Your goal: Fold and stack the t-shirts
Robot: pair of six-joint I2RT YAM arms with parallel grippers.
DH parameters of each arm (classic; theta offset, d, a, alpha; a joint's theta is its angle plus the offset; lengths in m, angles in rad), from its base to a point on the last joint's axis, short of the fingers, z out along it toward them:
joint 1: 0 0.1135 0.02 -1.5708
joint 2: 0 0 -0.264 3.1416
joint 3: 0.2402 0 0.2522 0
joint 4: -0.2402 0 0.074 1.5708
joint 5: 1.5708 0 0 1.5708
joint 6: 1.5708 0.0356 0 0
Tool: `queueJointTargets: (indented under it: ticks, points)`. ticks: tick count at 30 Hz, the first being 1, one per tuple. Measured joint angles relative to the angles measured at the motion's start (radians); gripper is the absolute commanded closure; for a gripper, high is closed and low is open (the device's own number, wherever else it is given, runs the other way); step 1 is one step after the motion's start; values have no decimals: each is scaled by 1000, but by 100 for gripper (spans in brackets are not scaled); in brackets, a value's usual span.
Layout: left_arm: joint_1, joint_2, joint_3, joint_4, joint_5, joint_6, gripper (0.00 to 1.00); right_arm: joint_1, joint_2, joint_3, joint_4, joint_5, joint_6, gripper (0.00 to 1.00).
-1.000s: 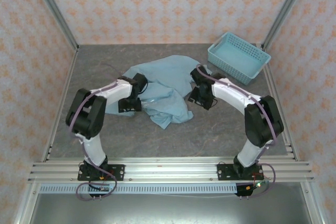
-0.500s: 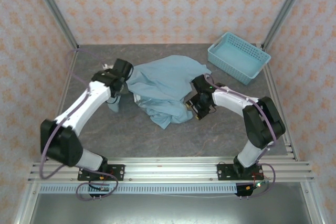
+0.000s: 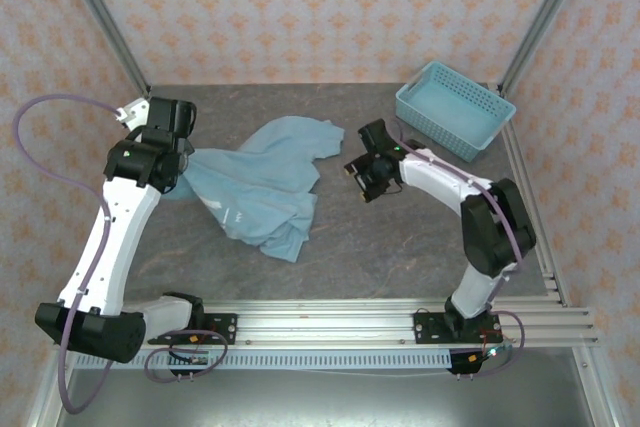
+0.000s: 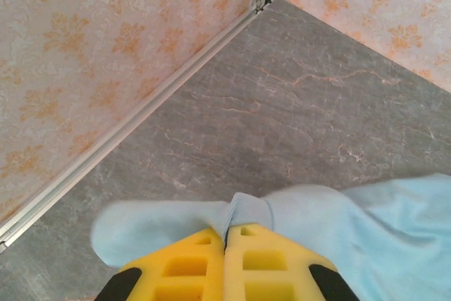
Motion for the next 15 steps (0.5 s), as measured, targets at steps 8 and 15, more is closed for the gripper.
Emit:
queueJointTargets:
  ticks: [8,15]
  points:
    - [0,2,-21,0,33,-7,100,82,291,314,-3,-29,-183,37]
    - [0,0,-30,0,56,-7,100,214,465,488,-27,-61,-269,49]
